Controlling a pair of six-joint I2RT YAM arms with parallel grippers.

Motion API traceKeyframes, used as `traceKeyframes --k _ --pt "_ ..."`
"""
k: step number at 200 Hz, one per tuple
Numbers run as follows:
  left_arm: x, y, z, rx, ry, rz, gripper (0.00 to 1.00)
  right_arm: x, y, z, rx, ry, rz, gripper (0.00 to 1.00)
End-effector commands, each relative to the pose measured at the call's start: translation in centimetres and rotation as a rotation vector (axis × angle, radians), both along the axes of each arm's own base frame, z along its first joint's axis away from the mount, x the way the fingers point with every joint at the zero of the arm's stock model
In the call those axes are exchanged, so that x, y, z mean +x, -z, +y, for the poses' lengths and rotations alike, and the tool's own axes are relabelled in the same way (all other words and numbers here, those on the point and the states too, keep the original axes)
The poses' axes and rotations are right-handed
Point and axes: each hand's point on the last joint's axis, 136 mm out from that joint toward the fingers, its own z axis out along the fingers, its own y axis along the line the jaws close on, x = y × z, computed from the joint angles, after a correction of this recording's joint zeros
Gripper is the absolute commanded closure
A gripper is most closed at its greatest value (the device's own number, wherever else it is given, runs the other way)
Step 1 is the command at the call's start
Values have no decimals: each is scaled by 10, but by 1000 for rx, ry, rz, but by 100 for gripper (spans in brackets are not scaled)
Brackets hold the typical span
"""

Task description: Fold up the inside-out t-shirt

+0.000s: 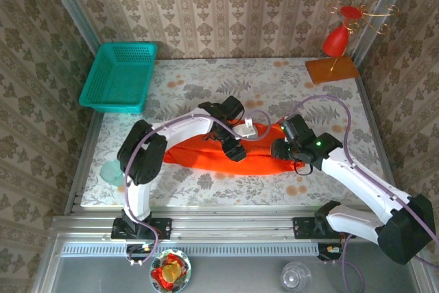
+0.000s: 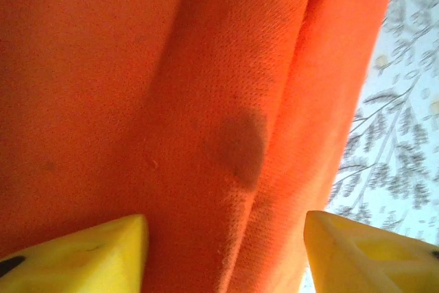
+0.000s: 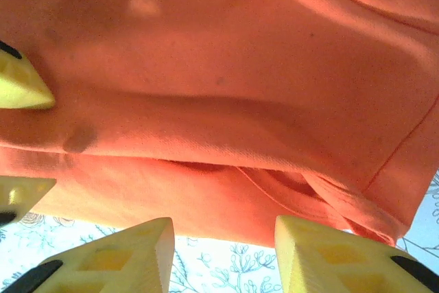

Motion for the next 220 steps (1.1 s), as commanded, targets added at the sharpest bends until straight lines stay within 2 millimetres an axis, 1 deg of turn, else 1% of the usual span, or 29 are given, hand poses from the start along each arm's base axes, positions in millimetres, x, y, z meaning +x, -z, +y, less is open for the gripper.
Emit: traceKeyframes --k 1,8,19,38,54,68,80,96,97,103,111,121,126,129,135,148,160,169,187,202,220 --pt "20 5 15 119 7 -114 48 -11 4 8 59 -11 23 56" --pt "28 3 17 130 -7 -150 55 -12 5 12 77 -20 26 57" --pt "37 -7 16 110 -34 -185 66 -13 6 18 89 -38 27 58" --pt "51 -32 11 8 -93 -212 83 -12 7 32 97 -95 24 58" --pt "61 -57 9 -92 -149 -219 92 -9 7 45 104 -147 22 58" --pt "69 -72 10 -157 -195 -215 98 -5 6 58 102 -191 14 58" --pt "77 -81 13 -185 -239 -218 98 0 7 68 95 -224 7 58" --pt "85 -86 17 -208 -284 -200 99 5 12 78 70 -254 16 57" --pt "86 -87 17 -209 -286 -199 99 9 10 82 76 -258 0 57" --pt "89 -87 19 -212 -303 -193 99 14 10 87 68 -263 -8 57" --pt "93 -88 21 -216 -332 -186 99 21 12 90 45 -264 -12 56" --pt "98 -88 23 -222 -366 -171 100 31 15 89 3 -240 -16 55" --pt "100 -88 24 -226 -383 -162 100 35 12 88 -8 -227 -25 54" --pt "102 -89 24 -229 -393 -157 100 38 19 88 -30 -219 -9 53" --pt "105 -90 25 -236 -412 -147 100 43 20 89 -40 -214 -13 52" --pt "111 -91 28 -250 -455 -133 100 54 23 98 -34 -224 -33 50" --pt "117 -93 31 -269 -495 -119 100 58 32 110 -13 -253 -24 50" --pt "123 -95 35 -280 -529 -109 100 58 41 117 -8 -270 5 50" --pt "137 -101 43 -302 -608 -90 100 51 62 123 -20 -281 65 51" --pt "145 -107 47 -333 -661 -73 100 36 79 126 -36 -297 124 53" --pt "155 -113 52 -360 -704 -64 100 14 91 124 -71 -318 173 54"
